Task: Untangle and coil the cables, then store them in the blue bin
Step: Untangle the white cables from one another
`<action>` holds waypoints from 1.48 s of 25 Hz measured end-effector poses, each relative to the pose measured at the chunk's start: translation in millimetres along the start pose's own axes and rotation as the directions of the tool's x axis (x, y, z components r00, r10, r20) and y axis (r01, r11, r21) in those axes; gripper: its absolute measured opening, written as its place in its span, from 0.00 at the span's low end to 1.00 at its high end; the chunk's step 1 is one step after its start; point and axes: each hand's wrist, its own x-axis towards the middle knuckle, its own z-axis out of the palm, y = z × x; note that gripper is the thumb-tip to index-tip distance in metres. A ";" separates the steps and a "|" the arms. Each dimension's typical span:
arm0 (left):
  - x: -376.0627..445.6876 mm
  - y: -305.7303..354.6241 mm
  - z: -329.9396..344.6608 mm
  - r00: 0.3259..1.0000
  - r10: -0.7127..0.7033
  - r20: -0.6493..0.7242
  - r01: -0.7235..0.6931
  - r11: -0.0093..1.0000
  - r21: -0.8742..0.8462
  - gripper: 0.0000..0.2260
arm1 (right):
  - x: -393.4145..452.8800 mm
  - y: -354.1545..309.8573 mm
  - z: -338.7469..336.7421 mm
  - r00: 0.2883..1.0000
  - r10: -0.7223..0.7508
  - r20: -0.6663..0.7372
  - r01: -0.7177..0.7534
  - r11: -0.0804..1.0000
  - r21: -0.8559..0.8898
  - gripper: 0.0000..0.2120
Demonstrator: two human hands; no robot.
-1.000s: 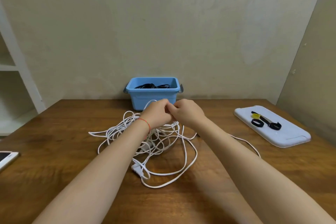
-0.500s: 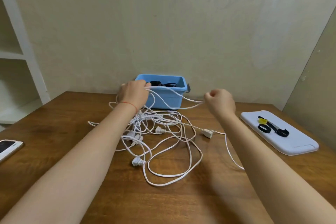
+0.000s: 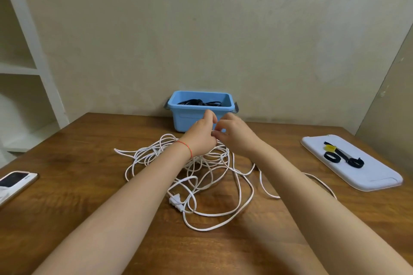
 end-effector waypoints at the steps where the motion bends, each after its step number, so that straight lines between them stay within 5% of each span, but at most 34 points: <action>1: -2.0 -1.4 -0.9 1.000 0.006 -0.004 -0.006 1.000 -0.026 0.14 | -1.8 -2.9 0.4 0.999 0.009 0.050 -0.015 0.994 0.112 0.10; 4: -7.7 -3.8 -3.4 0.999 -0.004 -0.036 0.002 0.998 -0.066 0.14 | -2.0 -7.3 0.7 0.992 0.075 0.099 -0.092 0.979 0.179 0.08; 9: -18.4 -27.1 -0.6 0.994 -0.106 0.006 0.103 0.978 0.183 0.07 | -1.2 -11.9 -12.0 0.996 0.053 0.074 -0.059 0.995 0.075 0.11; 12: -19.7 -35.1 -0.5 0.992 -0.111 -0.057 0.122 0.956 0.265 0.08 | 3.7 -13.1 -20.2 0.988 0.082 -0.134 -0.065 0.990 0.125 0.11; 17: -14.0 -50.3 -16.4 0.950 -0.144 -0.279 0.234 0.918 0.321 0.13 | 12.7 1.8 -50.6 0.758 0.349 -0.551 0.002 0.844 0.537 0.10; 19: -7.0 -50.5 -30.4 0.927 -0.141 -0.348 0.270 0.894 0.357 0.13 | 8.1 14.7 -54.8 0.657 0.446 -0.608 -0.016 0.814 0.580 0.11; 21: -5.4 -49.7 -40.4 0.945 -0.165 -0.284 0.255 0.913 0.319 0.12 | 2.0 29.7 -51.3 0.630 0.502 -0.592 -0.090 0.805 0.587 0.11; 25: -20.4 -44.8 -31.0 0.988 -0.147 -0.040 0.146 0.989 -0.017 0.06 | -8.9 69.8 -30.6 0.699 0.615 -0.366 -0.409 0.763 0.501 0.13; 28: -23.4 -48.4 -7.1 0.984 -0.140 -0.108 0.134 0.989 -0.064 0.06 | -18.1 78.9 -15.1 0.770 0.625 -0.125 -0.615 0.780 0.112 0.10; 31: -18.5 -49.4 17.8 0.977 -0.176 -0.123 0.156 0.976 -0.150 0.06 | -27.0 61.3 8.4 0.898 0.415 -0.149 -0.439 0.870 -0.225 0.20; 34: -15.7 -43.9 44.8 0.982 -0.146 -0.123 0.123 0.977 -0.174 0.07 | -27.3 38.2 34.6 0.969 0.111 -0.219 -0.137 0.985 -0.106 0.16; 37: -16.8 -44.3 64.2 0.987 -0.096 -0.130 0.077 0.987 -0.143 0.06 | -29.9 29.9 55.0 0.992 0.033 -0.121 -0.038 0.998 -0.043 0.08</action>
